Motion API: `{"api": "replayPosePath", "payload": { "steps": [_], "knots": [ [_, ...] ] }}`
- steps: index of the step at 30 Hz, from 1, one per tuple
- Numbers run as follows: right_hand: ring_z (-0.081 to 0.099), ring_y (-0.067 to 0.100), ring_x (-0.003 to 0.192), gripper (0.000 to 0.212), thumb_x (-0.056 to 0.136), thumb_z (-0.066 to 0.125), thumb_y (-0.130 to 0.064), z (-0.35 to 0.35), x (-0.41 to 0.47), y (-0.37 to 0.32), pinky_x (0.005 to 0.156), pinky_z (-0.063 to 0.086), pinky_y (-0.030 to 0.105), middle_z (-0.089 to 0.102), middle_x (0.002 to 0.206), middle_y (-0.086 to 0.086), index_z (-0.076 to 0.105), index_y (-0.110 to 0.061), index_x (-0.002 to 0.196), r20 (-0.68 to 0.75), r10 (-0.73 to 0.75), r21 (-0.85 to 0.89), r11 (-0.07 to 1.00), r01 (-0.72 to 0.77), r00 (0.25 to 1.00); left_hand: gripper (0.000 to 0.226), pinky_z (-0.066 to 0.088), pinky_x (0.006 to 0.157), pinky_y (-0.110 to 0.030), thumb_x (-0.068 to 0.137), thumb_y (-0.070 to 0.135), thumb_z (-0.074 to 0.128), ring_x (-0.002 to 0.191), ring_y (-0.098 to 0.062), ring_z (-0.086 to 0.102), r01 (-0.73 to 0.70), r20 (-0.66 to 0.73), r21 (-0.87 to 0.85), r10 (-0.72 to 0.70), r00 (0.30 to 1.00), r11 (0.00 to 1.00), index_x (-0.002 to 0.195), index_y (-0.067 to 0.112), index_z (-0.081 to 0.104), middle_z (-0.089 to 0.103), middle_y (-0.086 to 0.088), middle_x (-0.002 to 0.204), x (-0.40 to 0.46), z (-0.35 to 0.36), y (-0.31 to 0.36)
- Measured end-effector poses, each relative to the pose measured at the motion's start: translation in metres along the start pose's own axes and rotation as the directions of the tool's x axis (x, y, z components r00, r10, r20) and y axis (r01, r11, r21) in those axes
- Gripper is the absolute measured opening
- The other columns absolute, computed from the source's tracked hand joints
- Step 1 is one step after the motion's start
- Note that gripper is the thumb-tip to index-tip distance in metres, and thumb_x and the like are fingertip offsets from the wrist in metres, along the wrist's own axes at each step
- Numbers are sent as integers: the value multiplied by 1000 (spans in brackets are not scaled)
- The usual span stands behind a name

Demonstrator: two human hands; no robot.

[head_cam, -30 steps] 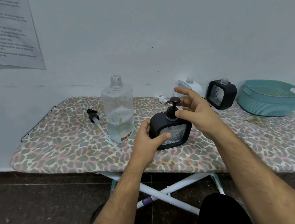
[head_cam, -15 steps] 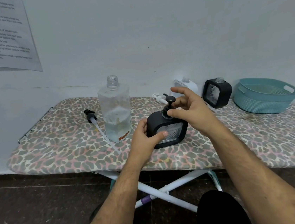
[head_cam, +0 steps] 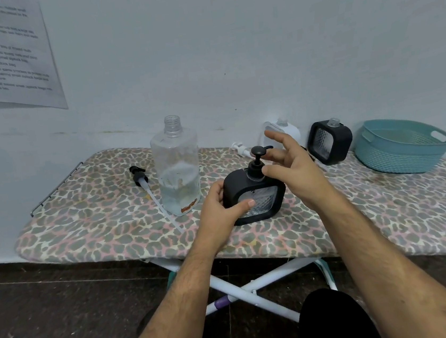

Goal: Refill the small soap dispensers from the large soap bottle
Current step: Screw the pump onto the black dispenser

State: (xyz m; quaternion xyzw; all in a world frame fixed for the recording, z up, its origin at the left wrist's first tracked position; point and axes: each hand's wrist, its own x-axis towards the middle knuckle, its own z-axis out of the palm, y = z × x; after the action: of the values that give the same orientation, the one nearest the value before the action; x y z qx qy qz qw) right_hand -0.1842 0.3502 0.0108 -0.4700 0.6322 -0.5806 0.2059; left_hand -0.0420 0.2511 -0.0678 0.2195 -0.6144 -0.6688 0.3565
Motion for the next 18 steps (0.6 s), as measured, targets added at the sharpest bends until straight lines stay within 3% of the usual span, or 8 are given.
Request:
{"api": "replayPosePath", "payload": {
  "steps": [6,11,13,18],
  "knots": [
    [67,12,97,76,83,74,0,0,1,1,107,46,44,74,98,-2,39,-37,140,-2,4,0,1000,-4,1000,47,56,81,-27,77,4,81,98,-11,70,4,1,-1,-4,1000,1000,112,23,57,71,0,109,0,0,0],
    [62,15,119,75,89,64,3,0,1,2,102,49,34,72,118,7,32,-32,147,97,5,30,1000,-8,995,48,55,78,-22,77,4,81,96,-7,70,-2,-1,4,2,1000,1000,113,24,57,70,1,109,-1,0,1],
    [64,17,116,72,91,60,9,-1,2,2,101,50,36,73,115,7,33,-29,146,122,-6,32,999,2,993,48,55,77,-22,77,4,81,95,-7,70,-4,0,5,4,1000,1000,113,23,57,70,1,108,-1,0,1],
    [67,15,112,65,80,77,-4,-2,2,3,98,53,40,74,108,6,50,-37,129,44,9,-24,1000,-8,999,48,56,78,-24,76,7,83,97,-9,70,-9,-10,39,10,1000,999,112,25,57,70,1,109,0,0,-1]
  ]
}}
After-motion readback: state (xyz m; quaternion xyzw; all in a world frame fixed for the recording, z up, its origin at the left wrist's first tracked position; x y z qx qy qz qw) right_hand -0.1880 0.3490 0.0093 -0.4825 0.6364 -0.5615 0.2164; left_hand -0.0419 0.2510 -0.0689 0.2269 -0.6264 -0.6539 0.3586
